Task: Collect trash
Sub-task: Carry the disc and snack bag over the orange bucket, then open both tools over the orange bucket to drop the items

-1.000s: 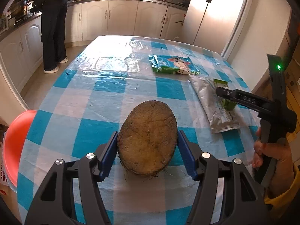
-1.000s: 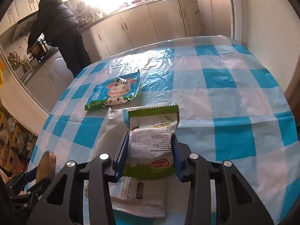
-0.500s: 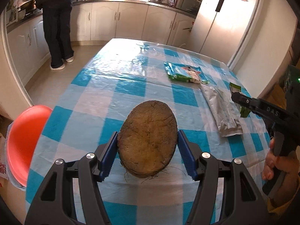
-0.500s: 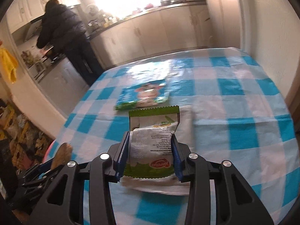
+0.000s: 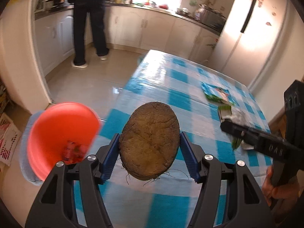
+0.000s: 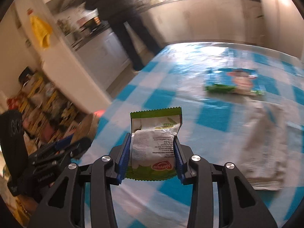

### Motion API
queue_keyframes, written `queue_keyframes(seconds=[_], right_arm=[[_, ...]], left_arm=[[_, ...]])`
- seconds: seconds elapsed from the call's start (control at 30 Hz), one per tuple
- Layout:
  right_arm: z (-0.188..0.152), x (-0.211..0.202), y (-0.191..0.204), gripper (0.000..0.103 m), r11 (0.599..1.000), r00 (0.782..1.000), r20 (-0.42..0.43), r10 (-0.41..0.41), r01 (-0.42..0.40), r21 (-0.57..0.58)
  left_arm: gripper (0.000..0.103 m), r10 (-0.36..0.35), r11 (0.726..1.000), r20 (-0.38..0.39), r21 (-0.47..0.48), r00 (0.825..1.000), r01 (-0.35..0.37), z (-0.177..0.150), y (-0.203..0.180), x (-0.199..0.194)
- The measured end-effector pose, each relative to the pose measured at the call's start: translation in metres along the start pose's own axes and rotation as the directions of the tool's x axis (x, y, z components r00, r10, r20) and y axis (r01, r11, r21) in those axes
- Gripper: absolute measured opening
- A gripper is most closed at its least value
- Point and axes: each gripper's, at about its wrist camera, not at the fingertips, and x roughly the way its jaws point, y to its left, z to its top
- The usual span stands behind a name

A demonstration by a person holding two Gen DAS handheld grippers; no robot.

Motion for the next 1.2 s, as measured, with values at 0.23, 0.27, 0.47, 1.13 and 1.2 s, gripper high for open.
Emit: queue_keyframes(seconds=[0.23, 0.27, 0.47, 1.13, 1.2], right_arm=[[0.011, 0.038, 0.056, 0.042, 0.989, 0.994, -0.066, 0.083, -0.090, -0.115], [0.013, 0.045, 0.064, 0.042, 0.986, 0.993, -0.078, 0.090, -0.099, -0.131], [0.020, 0.083, 0.112, 0.042, 0.964, 0.977, -0.153, 0.146, -0.176, -0.201], [0.024, 0.160, 0.181, 0.067, 0.935, 0.957, -0.240, 0.161, -0.226, -0.275], [0.026, 0.157, 0.179, 0.067, 0.940, 0.959, -0.230, 0.165, -0.224, -0.259]], left_arm=[[0.063, 0.085, 0.988, 0.014, -0.127, 0.996, -0.083, 0.003, 0.063, -0.012], [0.063, 0.100, 0.984, 0.012, -0.151, 0.995, -0.097, 0.003, 0.075, -0.012], [0.063, 0.149, 0.958, -0.019, -0.247, 0.989, -0.149, -0.001, 0.125, -0.008], [0.064, 0.203, 0.907, -0.092, -0.358, 0.975, -0.223, -0.014, 0.182, 0.020], [0.066, 0.211, 0.905, -0.089, -0.359, 0.973, -0.229, -0.012, 0.184, 0.019]])
